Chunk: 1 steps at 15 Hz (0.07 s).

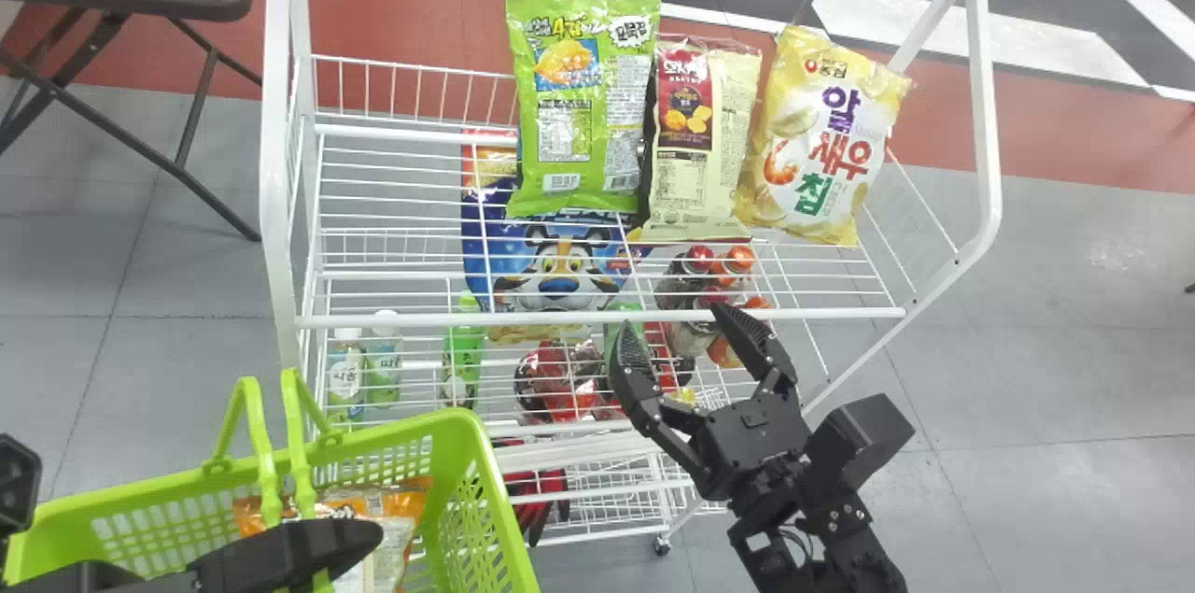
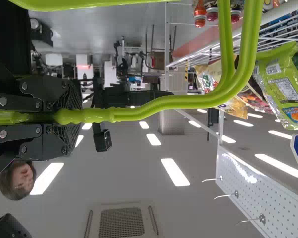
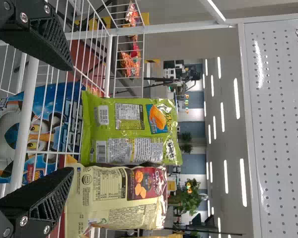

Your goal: Hold basket handle with left hand then pick Gamjakkang with right hand and place into basket

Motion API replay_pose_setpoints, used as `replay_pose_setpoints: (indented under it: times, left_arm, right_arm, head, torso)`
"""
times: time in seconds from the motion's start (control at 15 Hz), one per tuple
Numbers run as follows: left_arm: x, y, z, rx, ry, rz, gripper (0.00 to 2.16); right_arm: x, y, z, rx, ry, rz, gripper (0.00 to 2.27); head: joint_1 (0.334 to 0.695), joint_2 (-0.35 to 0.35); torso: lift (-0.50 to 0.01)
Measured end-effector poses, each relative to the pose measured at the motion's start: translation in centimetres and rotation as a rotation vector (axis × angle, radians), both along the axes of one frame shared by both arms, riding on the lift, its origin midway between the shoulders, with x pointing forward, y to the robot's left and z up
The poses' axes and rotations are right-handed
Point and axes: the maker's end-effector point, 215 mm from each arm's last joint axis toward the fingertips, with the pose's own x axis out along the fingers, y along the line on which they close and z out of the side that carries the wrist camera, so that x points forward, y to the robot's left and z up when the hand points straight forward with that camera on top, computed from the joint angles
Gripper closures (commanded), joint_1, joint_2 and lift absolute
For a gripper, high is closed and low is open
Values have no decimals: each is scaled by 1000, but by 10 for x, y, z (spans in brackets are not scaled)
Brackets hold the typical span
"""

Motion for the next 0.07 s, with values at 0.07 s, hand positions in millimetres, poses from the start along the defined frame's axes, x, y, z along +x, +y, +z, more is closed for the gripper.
replay_pose_setpoints:
  times: [0.07]
  left_arm:
    - [0,0,0,0,0,1,2145]
  right_arm:
    - [0,0,0,0,0,0,83]
  head:
    - [695,-321]
  torso:
    - [-17]
